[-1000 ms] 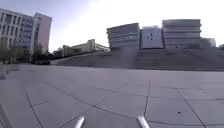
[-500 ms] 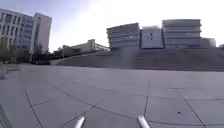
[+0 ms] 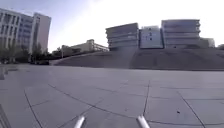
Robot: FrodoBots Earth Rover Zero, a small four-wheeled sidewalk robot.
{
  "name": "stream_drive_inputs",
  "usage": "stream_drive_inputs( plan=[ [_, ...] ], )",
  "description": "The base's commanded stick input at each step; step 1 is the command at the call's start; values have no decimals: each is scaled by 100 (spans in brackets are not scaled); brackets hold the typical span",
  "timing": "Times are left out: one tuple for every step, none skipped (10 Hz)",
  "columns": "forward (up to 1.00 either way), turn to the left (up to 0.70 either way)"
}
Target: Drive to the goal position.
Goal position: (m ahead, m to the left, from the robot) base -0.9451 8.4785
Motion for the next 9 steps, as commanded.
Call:
stream_drive_inputs(
  plan=[
    [100,0],
    [100,0],
    [100,0],
    [100,0],
    [100,0],
    [100,0],
    [100,0],
    [100,0],
    [100,0]
  ],
)
